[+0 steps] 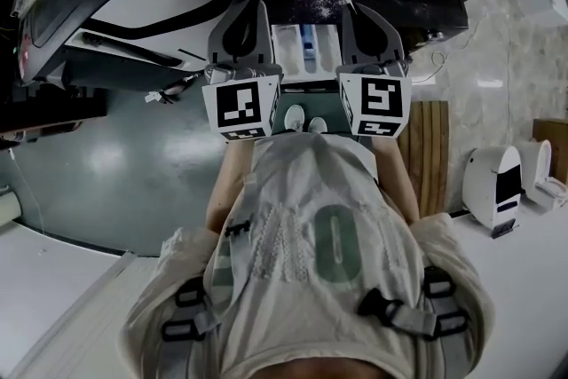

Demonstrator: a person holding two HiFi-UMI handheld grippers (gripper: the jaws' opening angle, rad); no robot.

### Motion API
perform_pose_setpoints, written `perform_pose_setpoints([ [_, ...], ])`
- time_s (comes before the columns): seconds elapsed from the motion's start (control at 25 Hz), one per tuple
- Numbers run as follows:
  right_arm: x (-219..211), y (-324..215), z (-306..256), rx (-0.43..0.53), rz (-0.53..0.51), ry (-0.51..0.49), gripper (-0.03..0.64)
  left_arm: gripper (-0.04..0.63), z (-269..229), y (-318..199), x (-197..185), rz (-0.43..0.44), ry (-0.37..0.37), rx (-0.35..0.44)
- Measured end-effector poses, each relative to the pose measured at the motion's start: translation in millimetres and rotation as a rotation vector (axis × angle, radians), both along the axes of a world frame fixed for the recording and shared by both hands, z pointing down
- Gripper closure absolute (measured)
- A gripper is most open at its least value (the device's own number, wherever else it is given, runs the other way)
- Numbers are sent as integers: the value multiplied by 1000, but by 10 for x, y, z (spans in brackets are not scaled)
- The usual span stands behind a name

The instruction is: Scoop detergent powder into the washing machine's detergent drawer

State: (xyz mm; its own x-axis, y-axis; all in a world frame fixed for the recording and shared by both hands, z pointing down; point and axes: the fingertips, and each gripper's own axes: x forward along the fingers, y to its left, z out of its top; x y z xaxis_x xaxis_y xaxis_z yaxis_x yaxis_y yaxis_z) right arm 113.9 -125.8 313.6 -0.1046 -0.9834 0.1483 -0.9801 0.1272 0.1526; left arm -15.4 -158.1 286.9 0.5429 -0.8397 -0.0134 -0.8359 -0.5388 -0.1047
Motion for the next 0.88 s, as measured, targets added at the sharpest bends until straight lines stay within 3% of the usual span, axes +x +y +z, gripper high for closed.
perform_pose_setpoints([
  [0.88,67,26,112,-26,11,-20,607,575,50,-73,-102,-29,-6,-7],
])
